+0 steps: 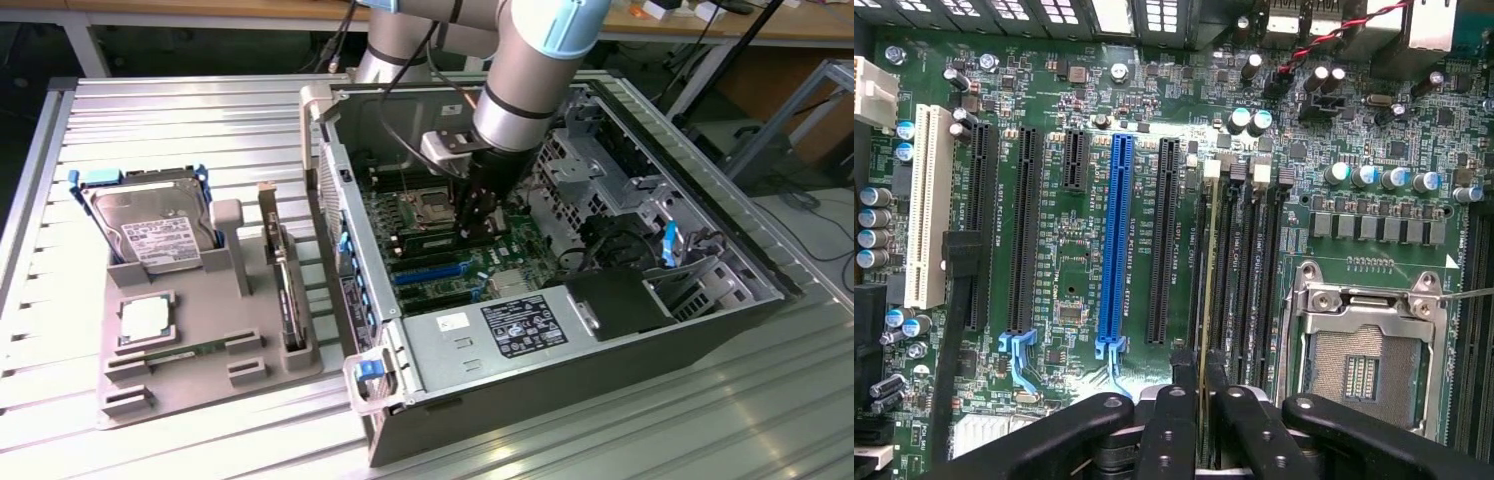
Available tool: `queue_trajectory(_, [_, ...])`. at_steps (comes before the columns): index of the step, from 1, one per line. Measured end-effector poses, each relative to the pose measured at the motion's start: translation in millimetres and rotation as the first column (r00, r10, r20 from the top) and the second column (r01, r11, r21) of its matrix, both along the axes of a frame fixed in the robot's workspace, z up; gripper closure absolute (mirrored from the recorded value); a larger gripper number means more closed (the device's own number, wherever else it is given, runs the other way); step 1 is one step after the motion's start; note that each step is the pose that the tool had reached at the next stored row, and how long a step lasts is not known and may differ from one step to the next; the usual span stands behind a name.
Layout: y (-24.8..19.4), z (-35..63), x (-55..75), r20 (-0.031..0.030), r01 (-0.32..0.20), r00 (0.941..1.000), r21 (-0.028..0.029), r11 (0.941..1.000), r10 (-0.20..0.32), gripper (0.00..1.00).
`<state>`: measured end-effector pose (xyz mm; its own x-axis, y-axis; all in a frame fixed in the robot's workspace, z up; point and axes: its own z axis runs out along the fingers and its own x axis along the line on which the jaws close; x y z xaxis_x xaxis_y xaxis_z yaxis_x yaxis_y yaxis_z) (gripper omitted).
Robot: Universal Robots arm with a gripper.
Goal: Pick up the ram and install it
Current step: 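Insert the ram into the slot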
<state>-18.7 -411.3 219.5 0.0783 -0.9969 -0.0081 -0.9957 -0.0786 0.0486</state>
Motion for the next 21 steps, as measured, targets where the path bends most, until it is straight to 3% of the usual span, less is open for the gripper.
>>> queue_trajectory(19, [0.0, 1.4, 0.0, 0.0000, 0.000, 1.0000, 0.0000, 1.0000, 0.000, 0.86])
queue_trajectory(21, [0.0, 1.4, 0.0, 0.0000, 0.000, 1.0000, 0.0000, 1.0000, 0.000, 0.79])
